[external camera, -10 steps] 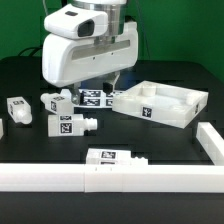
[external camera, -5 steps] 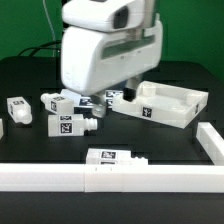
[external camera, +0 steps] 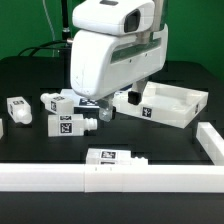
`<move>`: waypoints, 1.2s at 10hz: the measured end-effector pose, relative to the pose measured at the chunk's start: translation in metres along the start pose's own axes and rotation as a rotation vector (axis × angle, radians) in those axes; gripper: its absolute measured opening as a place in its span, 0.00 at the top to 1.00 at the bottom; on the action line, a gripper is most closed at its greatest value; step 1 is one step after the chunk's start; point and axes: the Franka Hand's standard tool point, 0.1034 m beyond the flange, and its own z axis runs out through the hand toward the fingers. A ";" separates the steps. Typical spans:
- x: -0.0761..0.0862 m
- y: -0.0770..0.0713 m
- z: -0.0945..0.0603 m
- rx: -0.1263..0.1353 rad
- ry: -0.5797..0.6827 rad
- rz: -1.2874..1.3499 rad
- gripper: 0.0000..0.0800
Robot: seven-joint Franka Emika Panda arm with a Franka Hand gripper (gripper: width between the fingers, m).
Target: Assemble one leg
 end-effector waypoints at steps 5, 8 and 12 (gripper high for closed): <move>-0.007 0.027 0.031 0.011 -0.002 -0.053 0.19; -0.008 0.024 0.050 0.037 -0.007 -0.052 0.19; -0.005 0.024 0.051 0.027 0.000 -0.054 0.19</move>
Offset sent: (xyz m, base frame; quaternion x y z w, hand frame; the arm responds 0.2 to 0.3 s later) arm 0.0288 0.0014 -0.0138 0.0034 0.0280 -0.0133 0.9995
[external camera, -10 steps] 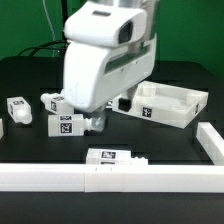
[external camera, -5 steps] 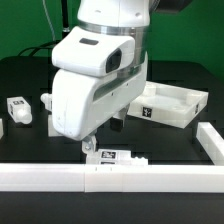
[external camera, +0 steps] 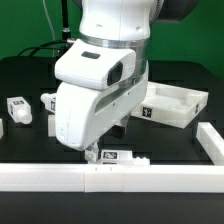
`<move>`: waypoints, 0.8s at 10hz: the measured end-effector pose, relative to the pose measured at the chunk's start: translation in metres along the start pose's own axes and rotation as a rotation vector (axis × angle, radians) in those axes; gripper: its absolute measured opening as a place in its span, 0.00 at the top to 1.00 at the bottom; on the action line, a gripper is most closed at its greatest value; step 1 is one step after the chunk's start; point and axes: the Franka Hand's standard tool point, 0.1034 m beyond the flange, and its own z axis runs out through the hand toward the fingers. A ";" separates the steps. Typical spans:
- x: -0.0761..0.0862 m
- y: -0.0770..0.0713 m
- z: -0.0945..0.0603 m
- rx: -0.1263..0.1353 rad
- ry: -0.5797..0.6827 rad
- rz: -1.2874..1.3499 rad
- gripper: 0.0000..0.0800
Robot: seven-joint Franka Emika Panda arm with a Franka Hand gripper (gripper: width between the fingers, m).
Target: Assemble one leg
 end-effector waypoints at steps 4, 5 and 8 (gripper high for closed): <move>0.005 0.003 -0.013 -0.016 0.006 -0.003 0.19; 0.007 0.005 -0.014 -0.020 0.008 -0.006 0.19; 0.007 0.005 -0.007 -0.014 0.006 -0.006 0.19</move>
Offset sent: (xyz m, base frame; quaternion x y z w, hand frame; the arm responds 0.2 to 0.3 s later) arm 0.0076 0.0017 0.0278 -0.0223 -0.0221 -0.0277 0.9991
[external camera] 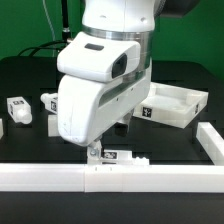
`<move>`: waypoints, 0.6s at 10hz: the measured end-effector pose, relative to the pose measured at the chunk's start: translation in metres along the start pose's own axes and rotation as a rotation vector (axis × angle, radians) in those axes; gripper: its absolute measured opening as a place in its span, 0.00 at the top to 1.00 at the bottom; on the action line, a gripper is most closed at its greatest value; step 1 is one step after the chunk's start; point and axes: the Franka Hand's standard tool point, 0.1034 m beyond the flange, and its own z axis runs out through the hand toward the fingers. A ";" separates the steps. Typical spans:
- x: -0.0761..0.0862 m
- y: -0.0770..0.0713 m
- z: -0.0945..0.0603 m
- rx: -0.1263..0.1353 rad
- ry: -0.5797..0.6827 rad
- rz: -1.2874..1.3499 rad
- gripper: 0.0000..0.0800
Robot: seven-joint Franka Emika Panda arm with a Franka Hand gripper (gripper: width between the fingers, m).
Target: Assemble one leg
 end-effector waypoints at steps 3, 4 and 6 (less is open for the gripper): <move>-0.003 -0.003 0.006 0.009 -0.004 0.002 0.19; -0.004 -0.003 0.008 0.009 -0.004 0.004 0.19; -0.004 -0.003 0.008 0.007 -0.003 0.004 0.19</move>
Offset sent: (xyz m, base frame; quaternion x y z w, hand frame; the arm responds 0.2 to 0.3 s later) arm -0.0063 -0.0004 -0.0159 0.0095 0.0177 0.0102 0.9997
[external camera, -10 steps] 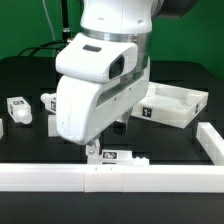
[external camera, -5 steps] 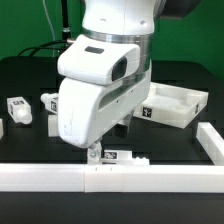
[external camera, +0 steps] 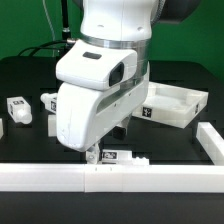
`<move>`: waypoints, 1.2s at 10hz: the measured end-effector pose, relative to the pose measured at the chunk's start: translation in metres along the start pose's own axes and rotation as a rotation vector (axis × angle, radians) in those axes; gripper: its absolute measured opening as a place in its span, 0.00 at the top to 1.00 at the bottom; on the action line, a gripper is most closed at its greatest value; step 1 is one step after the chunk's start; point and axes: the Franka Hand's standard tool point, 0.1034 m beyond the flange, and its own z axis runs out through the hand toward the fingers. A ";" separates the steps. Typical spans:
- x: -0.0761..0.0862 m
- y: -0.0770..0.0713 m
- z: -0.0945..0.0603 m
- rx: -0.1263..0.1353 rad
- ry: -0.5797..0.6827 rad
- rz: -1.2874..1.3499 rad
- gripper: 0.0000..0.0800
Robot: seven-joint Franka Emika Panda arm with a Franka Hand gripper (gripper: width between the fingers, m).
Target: Assemble one leg
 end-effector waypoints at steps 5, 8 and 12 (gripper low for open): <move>0.000 0.000 0.000 -0.001 0.001 0.006 0.49; 0.000 -0.001 0.000 0.000 0.000 0.006 0.72; 0.000 -0.001 0.000 0.000 0.000 0.006 1.00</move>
Offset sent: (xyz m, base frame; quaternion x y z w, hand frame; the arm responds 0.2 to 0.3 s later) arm 0.0000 0.0000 0.0000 0.0000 0.0000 0.0000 1.0000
